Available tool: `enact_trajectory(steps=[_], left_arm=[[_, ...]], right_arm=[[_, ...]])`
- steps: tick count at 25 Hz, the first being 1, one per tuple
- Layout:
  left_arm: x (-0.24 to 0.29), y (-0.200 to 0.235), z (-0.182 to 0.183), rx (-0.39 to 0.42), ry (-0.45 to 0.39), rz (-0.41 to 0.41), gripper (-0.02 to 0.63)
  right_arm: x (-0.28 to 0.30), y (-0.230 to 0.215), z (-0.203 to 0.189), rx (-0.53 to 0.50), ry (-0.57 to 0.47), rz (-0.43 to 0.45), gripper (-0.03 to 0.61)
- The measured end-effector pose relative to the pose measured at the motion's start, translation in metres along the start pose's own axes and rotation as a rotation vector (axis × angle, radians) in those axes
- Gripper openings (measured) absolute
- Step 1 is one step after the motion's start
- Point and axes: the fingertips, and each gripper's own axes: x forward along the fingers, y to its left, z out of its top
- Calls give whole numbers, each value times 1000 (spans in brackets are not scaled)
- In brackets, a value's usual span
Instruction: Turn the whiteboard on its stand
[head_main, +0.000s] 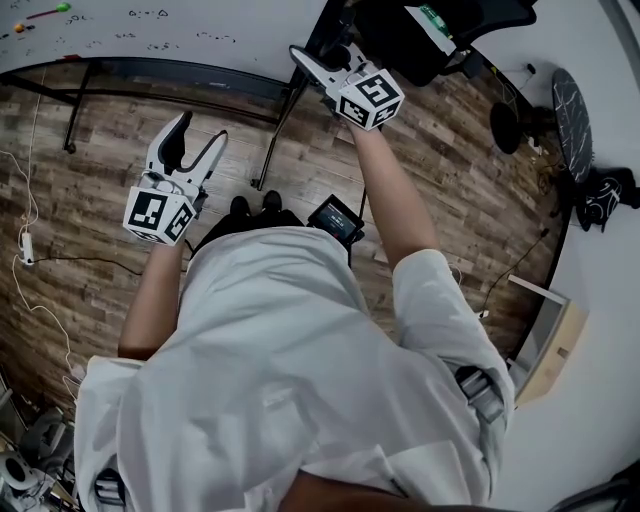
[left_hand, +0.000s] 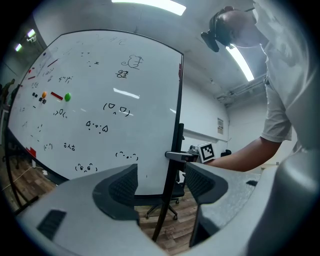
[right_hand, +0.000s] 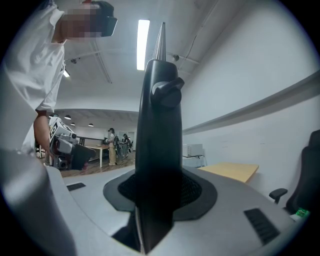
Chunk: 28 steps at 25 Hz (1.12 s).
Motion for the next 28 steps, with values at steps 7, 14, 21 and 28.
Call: enact_trajectory(steps=[7,14,21,28], left_arm=[[-1,-2,-8,-1,7,-16,307],[23,-43,-10,-6,-6,0,307],[40,-68,-21,-25,10,-12,307],[44,-77,-21,-24,16,-24,307]], right_arm=[[-10,-3,-1,-3,1,2,152],[-46,-16,-4,1,4,7,152],[-61,-26,-6,-1,-3,7,152],[-68,-25,-4,-8,7,11,152]])
